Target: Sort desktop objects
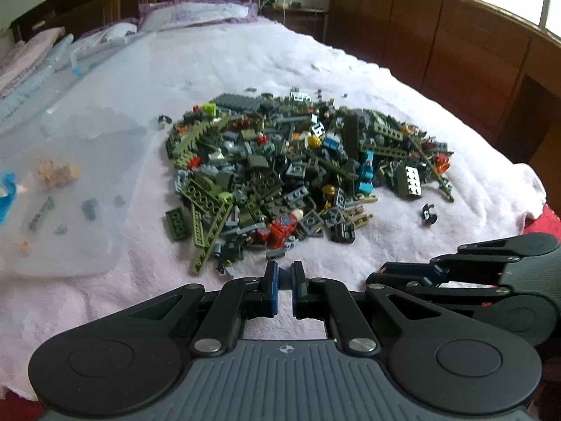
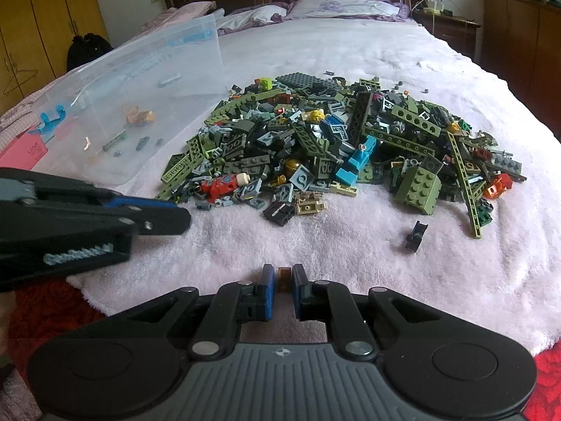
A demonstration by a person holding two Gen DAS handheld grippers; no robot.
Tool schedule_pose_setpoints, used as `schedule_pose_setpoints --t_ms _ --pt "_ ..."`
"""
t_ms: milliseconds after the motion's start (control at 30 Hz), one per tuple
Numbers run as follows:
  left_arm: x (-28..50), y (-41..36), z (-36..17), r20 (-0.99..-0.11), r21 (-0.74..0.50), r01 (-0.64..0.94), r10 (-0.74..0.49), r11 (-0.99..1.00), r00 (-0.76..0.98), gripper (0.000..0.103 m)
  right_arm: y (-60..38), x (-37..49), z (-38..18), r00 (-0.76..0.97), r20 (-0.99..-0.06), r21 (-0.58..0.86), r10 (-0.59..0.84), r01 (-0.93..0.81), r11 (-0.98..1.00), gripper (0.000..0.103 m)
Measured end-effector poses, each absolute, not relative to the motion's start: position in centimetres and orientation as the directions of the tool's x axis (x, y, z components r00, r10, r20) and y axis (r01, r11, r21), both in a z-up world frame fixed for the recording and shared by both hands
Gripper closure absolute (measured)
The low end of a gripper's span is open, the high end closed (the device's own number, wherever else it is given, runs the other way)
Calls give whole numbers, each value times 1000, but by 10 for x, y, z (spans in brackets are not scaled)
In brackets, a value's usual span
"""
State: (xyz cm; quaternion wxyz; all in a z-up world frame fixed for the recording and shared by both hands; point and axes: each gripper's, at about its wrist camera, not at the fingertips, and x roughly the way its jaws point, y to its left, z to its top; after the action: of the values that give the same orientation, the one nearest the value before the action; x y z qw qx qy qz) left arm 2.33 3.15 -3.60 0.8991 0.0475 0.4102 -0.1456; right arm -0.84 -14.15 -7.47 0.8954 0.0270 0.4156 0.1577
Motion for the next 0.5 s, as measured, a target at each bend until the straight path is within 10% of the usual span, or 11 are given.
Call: schedule_pose_setpoints --t_ms 500 --pt "14 30 -29 -747 -47 288 -225 956 626 94 -143 -8 -73 603 -738 190 304 -247 950 95"
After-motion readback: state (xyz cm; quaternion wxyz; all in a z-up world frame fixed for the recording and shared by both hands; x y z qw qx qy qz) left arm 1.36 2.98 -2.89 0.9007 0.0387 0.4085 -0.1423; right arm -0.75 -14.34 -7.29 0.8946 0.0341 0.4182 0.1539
